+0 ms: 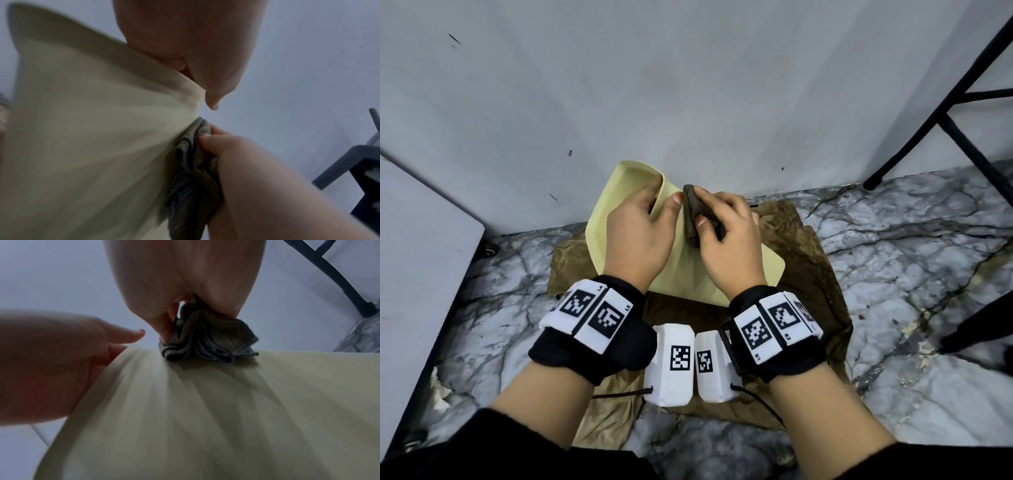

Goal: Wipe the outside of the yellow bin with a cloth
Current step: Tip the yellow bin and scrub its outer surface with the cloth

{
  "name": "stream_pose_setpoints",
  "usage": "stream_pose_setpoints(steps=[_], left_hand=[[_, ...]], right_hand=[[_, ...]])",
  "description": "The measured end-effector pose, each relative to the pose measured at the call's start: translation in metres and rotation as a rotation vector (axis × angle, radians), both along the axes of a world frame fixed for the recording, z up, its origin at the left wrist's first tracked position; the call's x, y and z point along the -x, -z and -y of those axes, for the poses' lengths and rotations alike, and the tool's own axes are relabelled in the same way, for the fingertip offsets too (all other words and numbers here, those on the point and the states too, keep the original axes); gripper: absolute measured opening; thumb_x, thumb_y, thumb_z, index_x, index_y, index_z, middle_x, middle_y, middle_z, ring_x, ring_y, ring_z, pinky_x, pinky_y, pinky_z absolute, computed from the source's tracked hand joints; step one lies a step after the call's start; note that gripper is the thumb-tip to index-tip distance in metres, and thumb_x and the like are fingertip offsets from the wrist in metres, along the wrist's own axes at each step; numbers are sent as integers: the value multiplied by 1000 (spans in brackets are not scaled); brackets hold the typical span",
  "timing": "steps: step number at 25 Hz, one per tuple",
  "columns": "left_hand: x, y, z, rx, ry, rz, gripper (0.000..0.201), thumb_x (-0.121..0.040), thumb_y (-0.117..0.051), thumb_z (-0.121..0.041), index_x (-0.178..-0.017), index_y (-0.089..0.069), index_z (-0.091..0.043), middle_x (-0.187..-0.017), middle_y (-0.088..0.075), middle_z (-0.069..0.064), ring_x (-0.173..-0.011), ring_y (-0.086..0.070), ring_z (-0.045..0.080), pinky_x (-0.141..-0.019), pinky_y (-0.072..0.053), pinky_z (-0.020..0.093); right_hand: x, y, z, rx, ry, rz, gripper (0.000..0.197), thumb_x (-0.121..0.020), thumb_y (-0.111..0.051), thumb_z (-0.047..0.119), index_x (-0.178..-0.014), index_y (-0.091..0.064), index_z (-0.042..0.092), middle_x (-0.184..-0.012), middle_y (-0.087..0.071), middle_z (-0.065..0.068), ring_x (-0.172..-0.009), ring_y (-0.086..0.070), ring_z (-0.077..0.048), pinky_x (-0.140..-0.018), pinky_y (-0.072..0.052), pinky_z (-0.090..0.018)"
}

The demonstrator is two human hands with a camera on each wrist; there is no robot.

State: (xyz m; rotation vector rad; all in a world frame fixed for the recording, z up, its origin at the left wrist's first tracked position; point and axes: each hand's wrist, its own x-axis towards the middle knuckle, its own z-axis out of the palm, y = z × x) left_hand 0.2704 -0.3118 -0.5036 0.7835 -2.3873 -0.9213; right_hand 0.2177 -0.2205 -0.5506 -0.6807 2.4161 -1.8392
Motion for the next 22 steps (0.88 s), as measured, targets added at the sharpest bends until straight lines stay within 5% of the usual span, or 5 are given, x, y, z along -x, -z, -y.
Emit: stream_pose_setpoints(steps=[3,8,12,22], left_hand=[[3,2,4,-25,-55,16,45,-91,-48,-32,-130,-46,-10,-120,-62,17,-111,-55,26,-84,-35,20],[-1,7,9,1,-22,-31,40,-92,-48,-23,-129,-47,-8,-131,-56,11,-120,-51,19,-87,-30,11],[-7,10,16,-27,23,-60,40,-91,-50,-23,-129,-48,-11,-130,-57,7,-119,-52,16,-99,-39,25],[-13,10,21,-26,-6,-45,39,-91,-49,-24,-129,-48,-15,-133,-55,3,-119,-50,11,-94,-35,17]], right_hand=[[-4,-2,0,-19,-40,-6,39,-85,-51,8,-119,-58,28,-116,-55,-3,-99,-33,-14,-91,-24,-16],[-4,0,1,-6,-58,-12,39,-85,-50,9,-118,-58,28,-114,-56,0,-100,-35,-16,-90,-25,-15],[-1,19,-5,-27,-23,16,38,-87,-49,11,-120,-56,29,-116,-56,-1,-99,-34,-16,-85,-22,-11],[19,81,-56,-231,69,288,35,-92,-43,16,-124,-53,27,-126,-51,-6,-114,-35,-27,-91,-19,-15]])
